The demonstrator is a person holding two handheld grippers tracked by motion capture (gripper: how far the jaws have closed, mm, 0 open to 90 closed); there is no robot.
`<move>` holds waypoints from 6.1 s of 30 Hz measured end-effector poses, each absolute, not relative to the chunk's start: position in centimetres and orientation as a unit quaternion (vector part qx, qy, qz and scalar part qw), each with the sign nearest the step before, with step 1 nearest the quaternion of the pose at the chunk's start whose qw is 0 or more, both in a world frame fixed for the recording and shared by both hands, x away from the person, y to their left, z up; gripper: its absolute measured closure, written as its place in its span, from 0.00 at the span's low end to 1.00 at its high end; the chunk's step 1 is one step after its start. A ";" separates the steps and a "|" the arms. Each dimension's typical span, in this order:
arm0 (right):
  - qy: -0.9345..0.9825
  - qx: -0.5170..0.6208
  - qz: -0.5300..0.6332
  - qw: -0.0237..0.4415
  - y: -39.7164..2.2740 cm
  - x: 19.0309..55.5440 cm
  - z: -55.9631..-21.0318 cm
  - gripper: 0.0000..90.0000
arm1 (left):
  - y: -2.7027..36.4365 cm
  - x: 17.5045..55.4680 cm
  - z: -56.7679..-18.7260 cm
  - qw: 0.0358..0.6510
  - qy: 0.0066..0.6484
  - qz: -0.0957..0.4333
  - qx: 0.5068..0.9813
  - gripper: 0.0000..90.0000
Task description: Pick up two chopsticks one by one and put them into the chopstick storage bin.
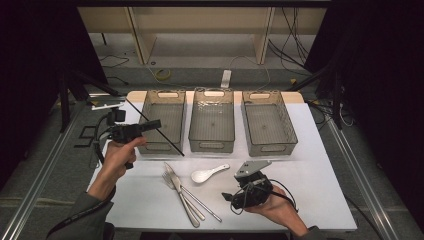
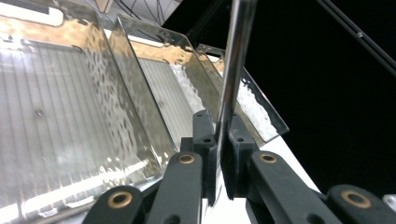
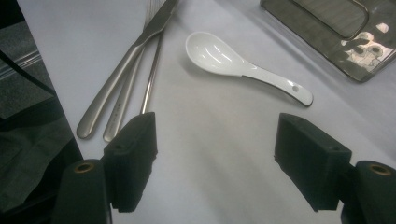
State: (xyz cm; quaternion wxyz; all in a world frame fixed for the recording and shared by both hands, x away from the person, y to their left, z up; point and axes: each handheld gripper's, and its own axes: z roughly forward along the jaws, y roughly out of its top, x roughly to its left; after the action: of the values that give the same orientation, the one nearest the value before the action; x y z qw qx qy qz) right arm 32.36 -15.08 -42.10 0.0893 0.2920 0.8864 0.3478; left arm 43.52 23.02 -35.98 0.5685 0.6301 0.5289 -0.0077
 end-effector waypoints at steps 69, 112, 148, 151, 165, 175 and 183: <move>0.884 0.300 0.346 0.092 -15.4 32.0 -42.8 0.27 | 20.9 53.7 -40.5 0.371 0.620 0.016 0.691 0.73; 0.919 0.274 0.275 0.073 -10.5 32.5 -43.6 0.33 | 18.6 41.5 -39.9 0.497 0.473 0.043 0.726 0.23; 0.948 0.248 0.195 0.050 -7.0 32.7 -45.1 0.47 | 18.2 36.3 -41.1 0.535 0.437 0.084 0.718 0.21; 0.950 0.243 0.186 0.052 -6.6 32.7 -45.3 0.50 | 18.2 36.3 -41.2 0.536 0.438 0.083 0.717 0.21; 0.955 0.237 0.170 0.046 -5.8 32.6 -45.7 0.58 | 18.3 36.2 -41.3 0.532 0.439 0.085 0.719 0.21; 0.960 0.221 0.165 0.046 -5.5 32.5 -46.0 0.65 | 18.3 36.2 -41.3 0.534 0.440 0.084 0.717 0.21; 0.963 0.214 0.157 0.045 -5.4 32.5 -46.2 0.70 | 18.3 36.2 -41.3 0.535 0.440 0.085 0.716 0.21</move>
State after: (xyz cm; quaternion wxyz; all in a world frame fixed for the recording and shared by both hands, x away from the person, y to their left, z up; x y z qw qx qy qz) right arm 32.47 -5.40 -46.23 0.0453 0.2140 0.9631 0.1568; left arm 36.21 18.31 -41.29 0.5346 0.7163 0.4403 0.0852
